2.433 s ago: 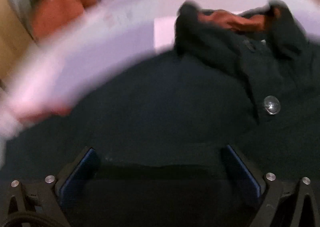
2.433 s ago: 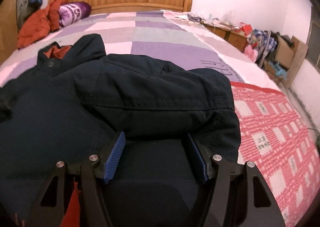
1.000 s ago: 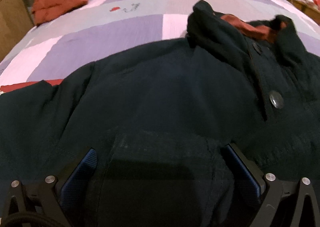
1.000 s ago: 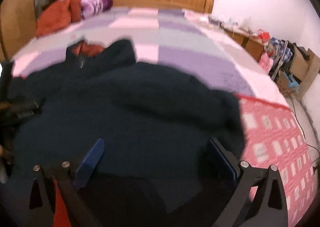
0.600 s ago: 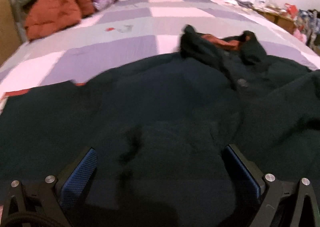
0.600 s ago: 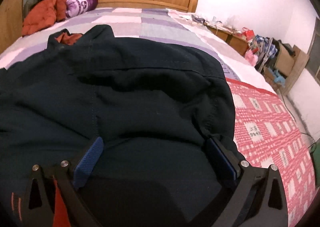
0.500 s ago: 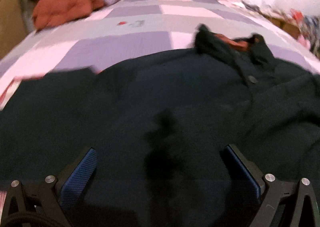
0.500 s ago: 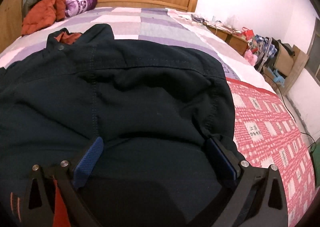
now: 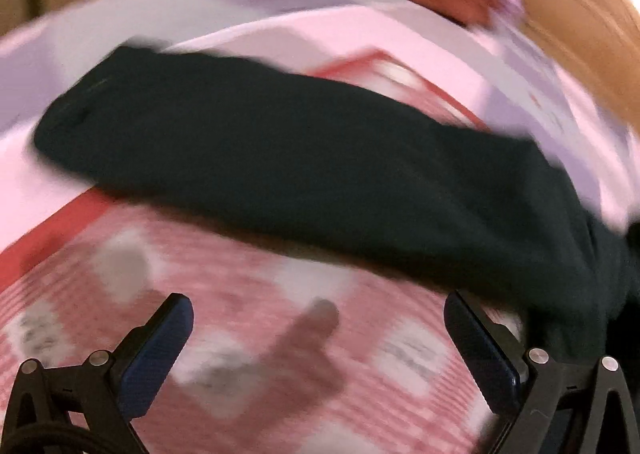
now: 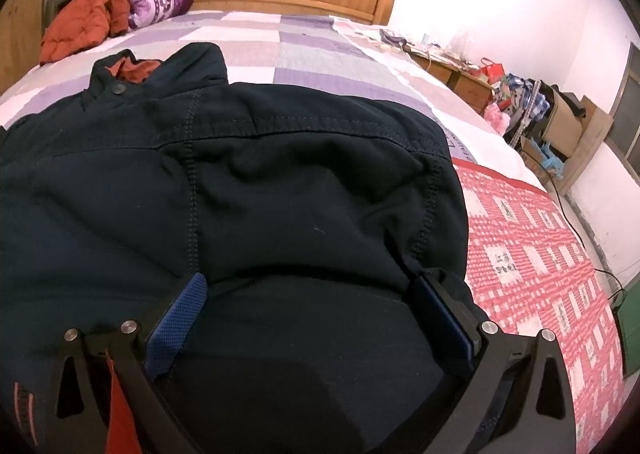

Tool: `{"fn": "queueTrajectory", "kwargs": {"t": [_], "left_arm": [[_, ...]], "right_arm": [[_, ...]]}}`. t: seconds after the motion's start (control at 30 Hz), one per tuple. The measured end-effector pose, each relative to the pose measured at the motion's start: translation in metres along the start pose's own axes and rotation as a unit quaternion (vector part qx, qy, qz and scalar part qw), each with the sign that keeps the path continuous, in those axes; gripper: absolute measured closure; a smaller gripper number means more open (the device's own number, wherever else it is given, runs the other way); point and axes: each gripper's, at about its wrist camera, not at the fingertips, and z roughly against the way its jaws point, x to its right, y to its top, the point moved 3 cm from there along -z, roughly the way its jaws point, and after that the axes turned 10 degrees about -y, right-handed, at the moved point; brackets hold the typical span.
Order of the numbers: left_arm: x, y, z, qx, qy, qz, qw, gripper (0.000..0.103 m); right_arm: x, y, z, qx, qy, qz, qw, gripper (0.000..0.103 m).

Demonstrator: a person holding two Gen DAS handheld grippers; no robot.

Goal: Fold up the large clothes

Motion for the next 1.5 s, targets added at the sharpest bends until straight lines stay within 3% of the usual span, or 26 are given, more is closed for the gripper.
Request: {"fn": "queueTrajectory", "kwargs": {"t": [0.1,0.2,0.53,0.6,0.63,0.67,0.73,0.83,1.0,1.17,1.33,1.5], "left_arm": [[-0.053,0.016,-0.001,0.012,0.003,0.093,0.9956,0.000],[-0.082,0.023,-0.017,0.003,0.016,0.135,0.9907,0.000],[-0.075,0.069,-0.061,0.027,0.037,0.128,0.9907,0.001],[-0.073,0.080,-0.065,0.038,0.026,0.136,0.9897,0.024],[-0.074,0.086,-0.064,0.047,0.019,0.143,0.9884,0.057],[-0.074,0.091,-0.061,0.054,0.016,0.148,0.9875,0.074],[-0.067,0.098,-0.055,0.062,0.014,0.130,0.9894,0.083],[-0.042,0.107,-0.037,0.070,0.030,0.062,0.9951,0.087],[0.028,0.121,0.016,0.125,0.000,-0.041,0.9914,0.087],[0.142,0.127,0.059,0.151,-0.078,-0.151,0.9739,0.088],[0.266,0.092,0.075,0.144,-0.171,-0.257,0.9403,0.088],[0.379,0.014,0.056,0.088,-0.272,-0.317,0.9042,0.089]], "right_arm": [[-0.001,0.000,0.000,0.000,-0.002,0.002,1.000,0.000],[-0.002,0.000,0.000,0.000,-0.005,0.003,1.000,0.000],[-0.005,0.001,-0.002,0.000,-0.010,0.006,1.000,0.000],[-0.005,0.001,-0.002,-0.001,-0.010,0.006,1.000,0.000],[-0.005,0.001,-0.003,-0.001,-0.010,0.006,1.000,0.000],[-0.005,0.001,-0.003,-0.001,-0.010,0.006,1.000,0.000],[-0.005,0.000,-0.003,-0.001,-0.008,0.005,1.000,0.000],[-0.006,0.000,-0.003,-0.002,-0.008,0.005,1.000,0.000],[-0.006,0.000,-0.004,-0.002,-0.008,0.004,1.000,0.000],[-0.006,0.000,-0.004,-0.002,-0.008,0.004,1.000,0.000],[-0.006,0.000,-0.004,-0.002,-0.007,0.004,1.000,0.000],[-0.006,0.001,-0.004,-0.003,-0.003,0.002,1.000,0.000]]}}
